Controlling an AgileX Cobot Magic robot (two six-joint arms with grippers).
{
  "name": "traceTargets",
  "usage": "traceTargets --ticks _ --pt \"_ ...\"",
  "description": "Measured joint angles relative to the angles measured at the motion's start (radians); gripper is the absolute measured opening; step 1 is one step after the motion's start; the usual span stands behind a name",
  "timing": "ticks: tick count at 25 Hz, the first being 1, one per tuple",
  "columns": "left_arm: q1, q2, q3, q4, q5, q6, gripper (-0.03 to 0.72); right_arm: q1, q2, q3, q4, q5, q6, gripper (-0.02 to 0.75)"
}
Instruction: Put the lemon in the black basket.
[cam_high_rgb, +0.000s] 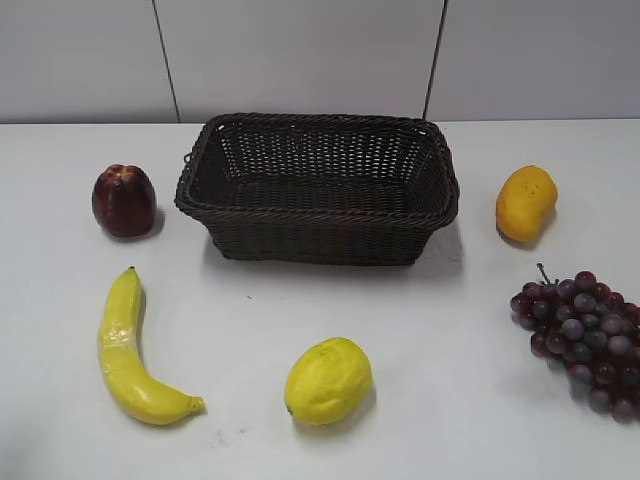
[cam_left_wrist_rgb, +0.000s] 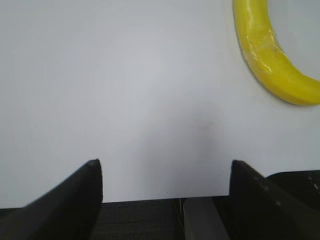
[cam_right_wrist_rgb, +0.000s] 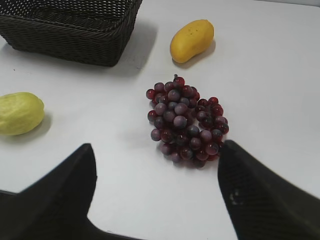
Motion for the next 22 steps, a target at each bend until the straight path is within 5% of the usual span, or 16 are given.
traceTargets --ticks 10,22 --pt "-0.256 0.241 -0.03 0.0 -0.156 -0.123 0.592 0.0 0.0 0.0 0.0 0.0 0.0 0.571" --pt "-0.584 0.668 -0.388 0.008 -0.171 -0.129 0.592 0.0 0.0 0.0 0.0 0.0 0.0 0.571"
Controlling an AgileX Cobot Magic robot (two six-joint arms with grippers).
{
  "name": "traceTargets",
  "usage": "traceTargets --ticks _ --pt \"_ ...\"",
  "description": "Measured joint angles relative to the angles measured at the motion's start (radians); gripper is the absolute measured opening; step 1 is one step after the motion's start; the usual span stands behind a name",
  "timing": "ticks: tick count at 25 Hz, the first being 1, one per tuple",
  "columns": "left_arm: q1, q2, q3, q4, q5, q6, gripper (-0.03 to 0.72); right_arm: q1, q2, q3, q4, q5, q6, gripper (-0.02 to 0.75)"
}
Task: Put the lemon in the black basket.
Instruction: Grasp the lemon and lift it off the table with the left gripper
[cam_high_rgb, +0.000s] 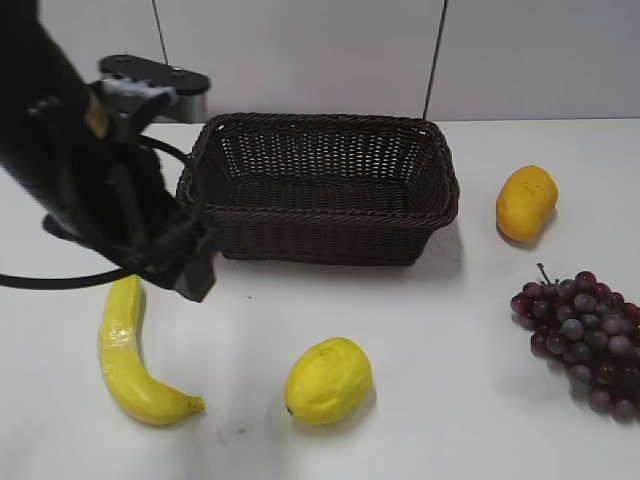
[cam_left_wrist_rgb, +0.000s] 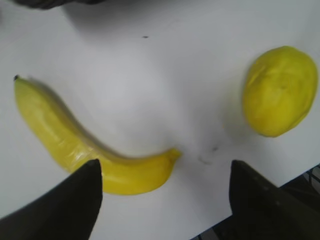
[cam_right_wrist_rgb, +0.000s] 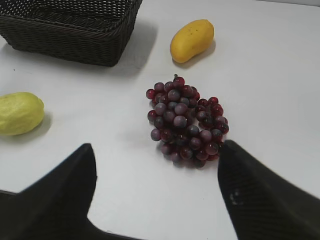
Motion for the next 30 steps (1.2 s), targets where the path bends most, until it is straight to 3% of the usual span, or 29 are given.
traceTargets --ticks 8,15,20,30 --pt "-0.168 0.203 -0.159 0.0 -0.002 -0.001 0.592 0.0 0.0 0.0 0.0 0.0 0.0 0.571" --pt "-0.259 0.317 -0.245 0.0 -0.017 -0.001 0.592 0.0 0.0 0.0 0.0 0.0 0.0 0.571" --pt "-0.296 0.384 -0.263 0.0 -0.058 -0.001 0.592 0.0 0.0 0.0 0.0 0.0 0.0 0.571" --pt "-0.301 0.484 -0.265 0.005 -0.089 -0.001 0.592 0.0 0.0 0.0 0.0 0.0 0.0 0.571"
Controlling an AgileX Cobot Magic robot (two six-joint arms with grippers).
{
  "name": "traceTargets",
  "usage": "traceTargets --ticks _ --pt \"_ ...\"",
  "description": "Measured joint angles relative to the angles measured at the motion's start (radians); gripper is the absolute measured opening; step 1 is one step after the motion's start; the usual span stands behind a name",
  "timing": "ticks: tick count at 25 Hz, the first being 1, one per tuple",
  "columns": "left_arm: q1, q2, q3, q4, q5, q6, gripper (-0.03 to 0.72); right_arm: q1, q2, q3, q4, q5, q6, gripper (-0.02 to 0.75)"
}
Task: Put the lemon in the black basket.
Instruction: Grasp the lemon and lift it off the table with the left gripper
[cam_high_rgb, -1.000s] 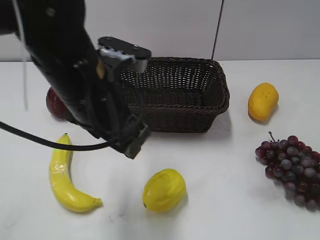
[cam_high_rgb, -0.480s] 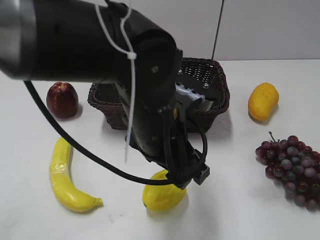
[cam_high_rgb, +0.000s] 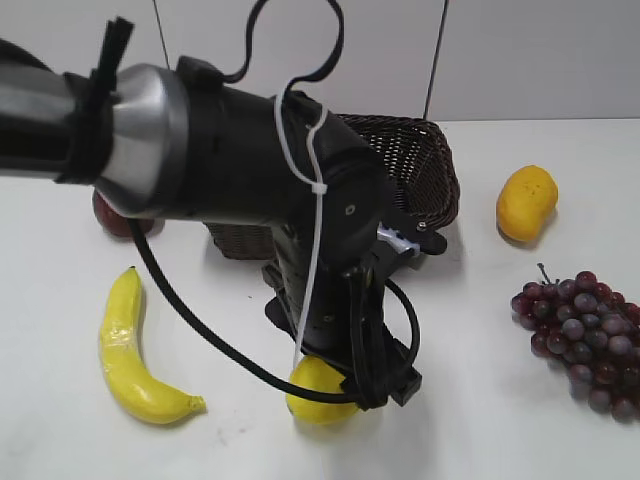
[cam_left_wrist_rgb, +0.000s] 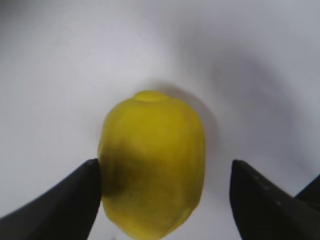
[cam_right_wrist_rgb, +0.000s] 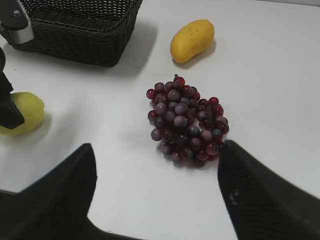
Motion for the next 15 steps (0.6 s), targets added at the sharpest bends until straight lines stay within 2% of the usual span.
traceTargets --ticks 15 --pt "0.0 0.087 -0.002 -0.014 -0.016 0.0 0.584 0.0 0.0 0.0 0.0 0.0 0.0 0.571"
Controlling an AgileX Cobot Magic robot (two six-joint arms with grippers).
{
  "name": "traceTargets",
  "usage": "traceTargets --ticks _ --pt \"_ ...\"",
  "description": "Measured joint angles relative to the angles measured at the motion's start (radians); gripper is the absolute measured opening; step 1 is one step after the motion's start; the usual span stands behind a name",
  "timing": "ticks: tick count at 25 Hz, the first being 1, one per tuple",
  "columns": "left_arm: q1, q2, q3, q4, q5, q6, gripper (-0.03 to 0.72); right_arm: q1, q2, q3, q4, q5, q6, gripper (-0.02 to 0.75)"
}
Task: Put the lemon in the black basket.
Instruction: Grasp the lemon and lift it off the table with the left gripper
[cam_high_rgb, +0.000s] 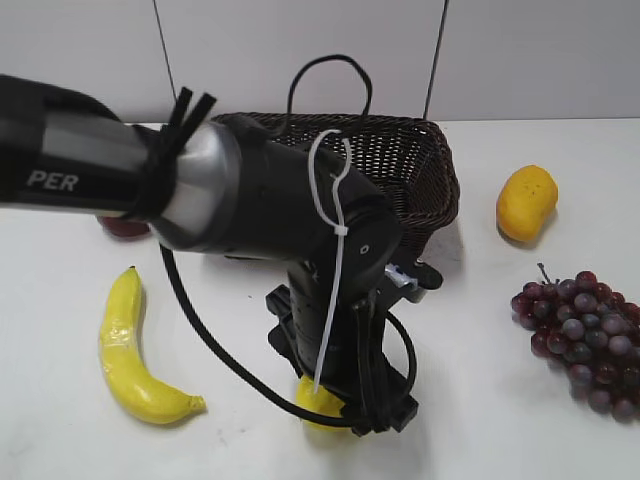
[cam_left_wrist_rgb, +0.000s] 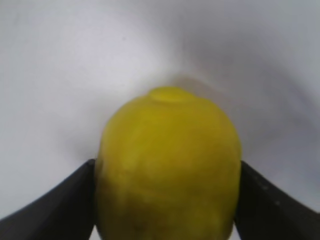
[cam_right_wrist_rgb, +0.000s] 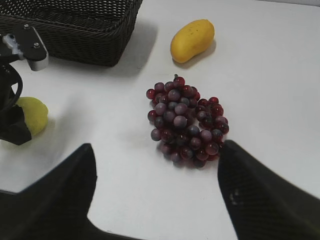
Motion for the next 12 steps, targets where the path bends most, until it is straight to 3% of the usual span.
traceTargets --ticks 6,12 --pt "0.0 -0.002 -0.057 -0.003 0.068 0.0 0.55 0.0 0.0 0.0 0.0 0.0 0.0 0.571" --pt "0.0 -0.042 -0.222 0.024 0.195 0.0 0.55 0.0 0.0 0.0 0.0 0.0 0.0 0.571"
